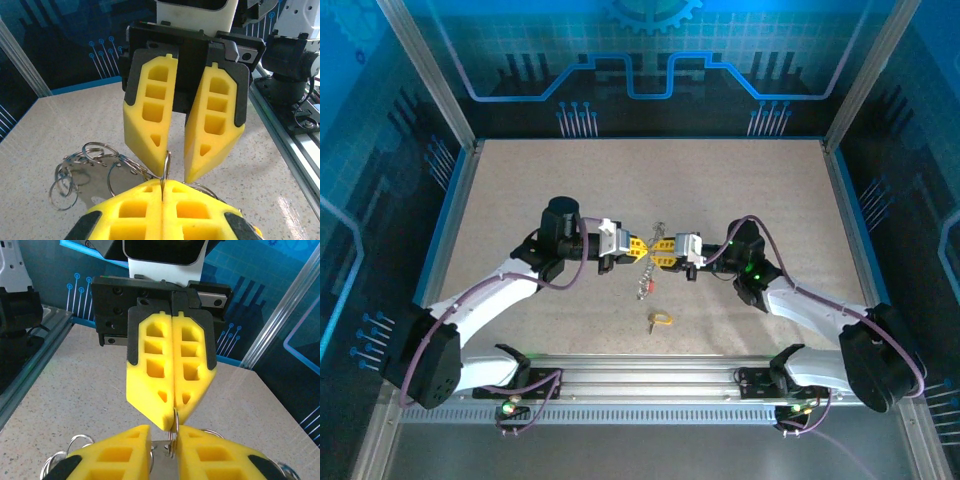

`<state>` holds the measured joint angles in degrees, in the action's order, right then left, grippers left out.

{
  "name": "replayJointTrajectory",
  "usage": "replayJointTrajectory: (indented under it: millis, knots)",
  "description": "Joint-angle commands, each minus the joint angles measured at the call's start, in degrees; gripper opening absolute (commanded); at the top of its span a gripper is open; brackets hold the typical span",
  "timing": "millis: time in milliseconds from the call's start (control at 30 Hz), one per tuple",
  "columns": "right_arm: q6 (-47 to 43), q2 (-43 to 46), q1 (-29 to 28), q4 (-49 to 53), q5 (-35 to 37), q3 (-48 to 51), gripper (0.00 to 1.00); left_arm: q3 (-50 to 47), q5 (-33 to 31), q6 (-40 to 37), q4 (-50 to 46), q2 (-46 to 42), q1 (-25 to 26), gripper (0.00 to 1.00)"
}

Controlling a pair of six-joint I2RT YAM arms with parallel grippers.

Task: Put the keys on the keyring

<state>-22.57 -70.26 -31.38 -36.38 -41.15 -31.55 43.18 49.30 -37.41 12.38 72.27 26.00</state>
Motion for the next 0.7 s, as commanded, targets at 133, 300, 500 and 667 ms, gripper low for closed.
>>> replayJointTrajectory:
  millis: [133,300,500,667]
  knots:
    - [-2.8,2.4,0.4,3.2,-0.6,0.5,0.22,-2.2,3.1,3.3,8.6,-1.6,0.2,0.0]
    - [-3.8,3.9,0.5,4.8,-0.1,0.7,0.25,-2.4,5.5,4.3,9.6,-1.7,0.1,0.0]
    - [-4.1,6.4,1.3,6.0,-0.8,2.0,0.26,-2.1,7.7,5.1,10.6,-1.5,0.0,0.0]
    - [-3.3,7.7,2.2,6.0,-0.5,2.7,0.27,-1.3,8.6,5.5,10.4,-1.2,0.0,0.0]
